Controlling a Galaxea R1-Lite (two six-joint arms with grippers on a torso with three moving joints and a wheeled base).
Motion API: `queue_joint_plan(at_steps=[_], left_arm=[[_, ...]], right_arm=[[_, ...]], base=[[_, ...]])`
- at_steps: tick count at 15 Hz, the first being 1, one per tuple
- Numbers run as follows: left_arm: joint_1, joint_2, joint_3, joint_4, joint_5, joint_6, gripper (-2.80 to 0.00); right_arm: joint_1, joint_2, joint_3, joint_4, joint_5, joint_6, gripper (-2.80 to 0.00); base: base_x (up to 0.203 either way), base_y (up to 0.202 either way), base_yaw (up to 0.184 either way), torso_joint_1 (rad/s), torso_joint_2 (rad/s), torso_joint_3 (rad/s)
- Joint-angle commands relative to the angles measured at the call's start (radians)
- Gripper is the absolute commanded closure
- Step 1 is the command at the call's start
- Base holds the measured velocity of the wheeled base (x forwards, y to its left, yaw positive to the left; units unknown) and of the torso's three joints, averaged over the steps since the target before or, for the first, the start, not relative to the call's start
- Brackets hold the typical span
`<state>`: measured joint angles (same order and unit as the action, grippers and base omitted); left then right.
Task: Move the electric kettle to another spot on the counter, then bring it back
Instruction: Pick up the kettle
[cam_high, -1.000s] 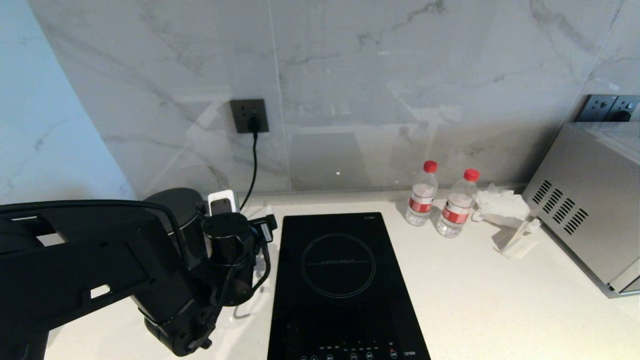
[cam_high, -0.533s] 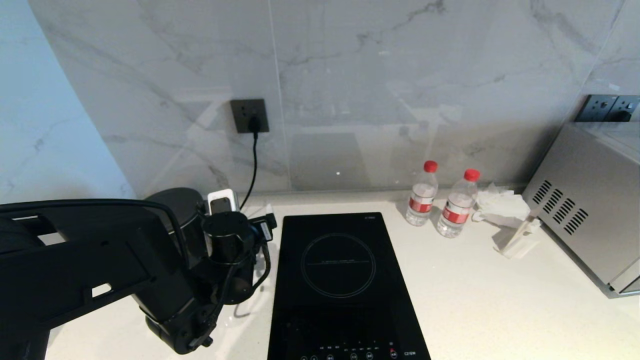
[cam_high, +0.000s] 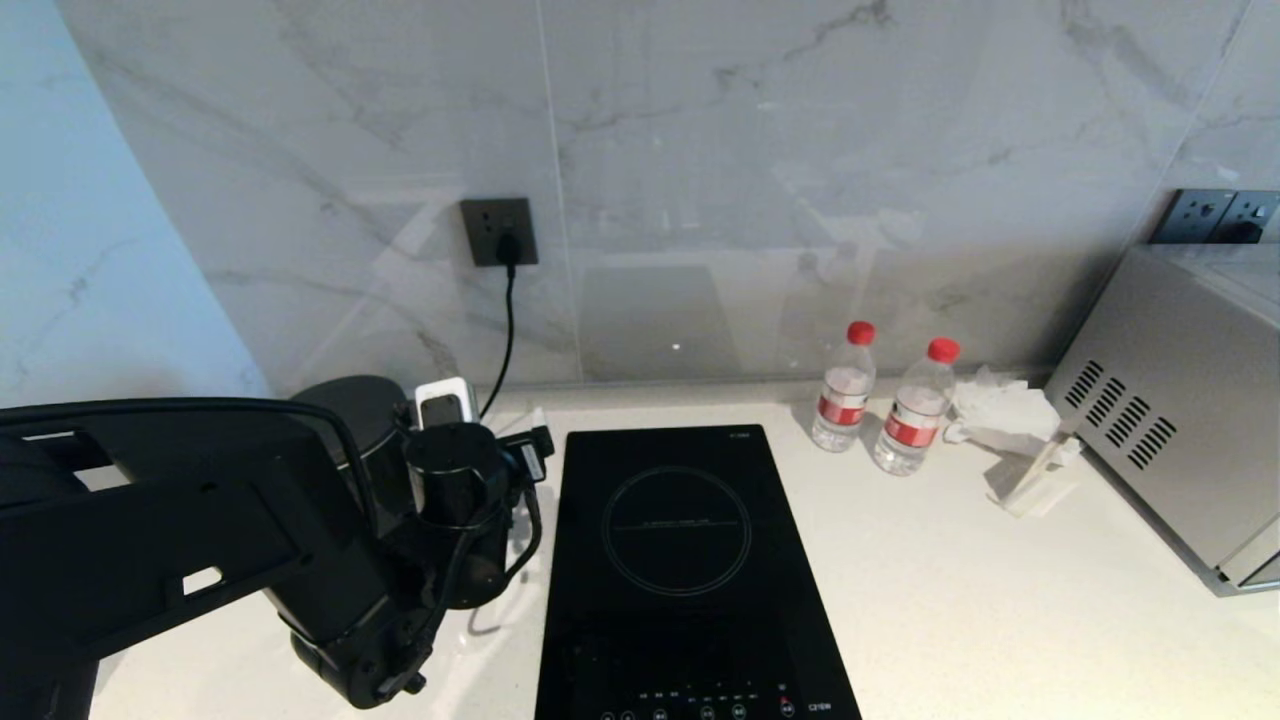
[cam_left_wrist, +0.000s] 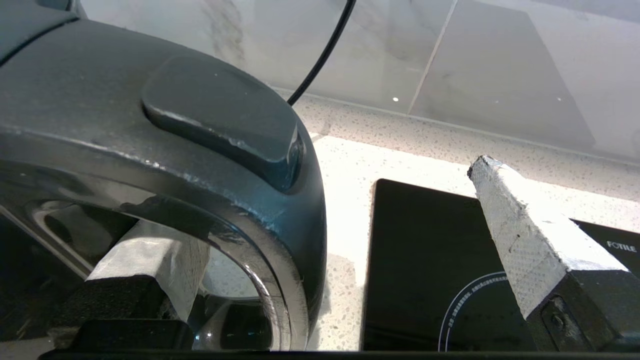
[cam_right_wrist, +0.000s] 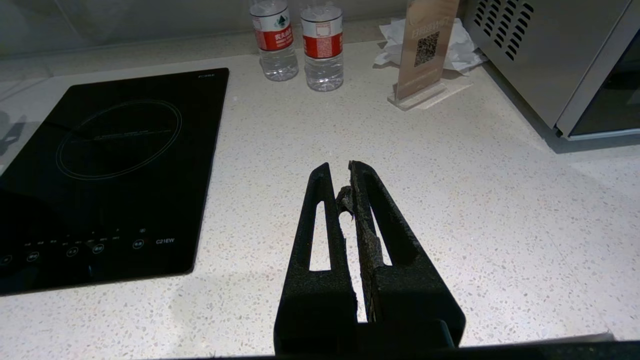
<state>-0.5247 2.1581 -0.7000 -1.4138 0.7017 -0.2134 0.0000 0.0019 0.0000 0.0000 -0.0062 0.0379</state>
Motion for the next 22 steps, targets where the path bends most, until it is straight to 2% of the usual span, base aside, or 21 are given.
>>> queue_joint_plan(at_steps=[1,6,7,22], left_arm=[[0.001,0.001,0.001,-0.009,0.004,-0.001,-2.8],[0.0,-0.001,-0.001,-0.01,0.004,-0.001,-2.8],[-0.001,0.003,-0.001,-0.01,0.005,-0.003,0.0],[0.002,-0.007,-0.003,-0.009,0.004,0.013,0.0]], right_arm=[[0.0,0.0,0.0,0.0,0.0,-0.001,0.0],[0.0,0.0,0.0,0.0,0.0,0.0,0.0],[0.0,0.0,0.0,0.0,0.0,0.0,0.0],[0.0,0.0,0.0,0.0,0.0,0.0,0.0]], base=[[0.0,0.0,0.0,0.0,0.0,0.0],[0.0,0.0,0.0,0.0,0.0,0.0],[0.0,0.0,0.0,0.0,0.0,0.0],[0.0,0.0,0.0,0.0,0.0,0.0]])
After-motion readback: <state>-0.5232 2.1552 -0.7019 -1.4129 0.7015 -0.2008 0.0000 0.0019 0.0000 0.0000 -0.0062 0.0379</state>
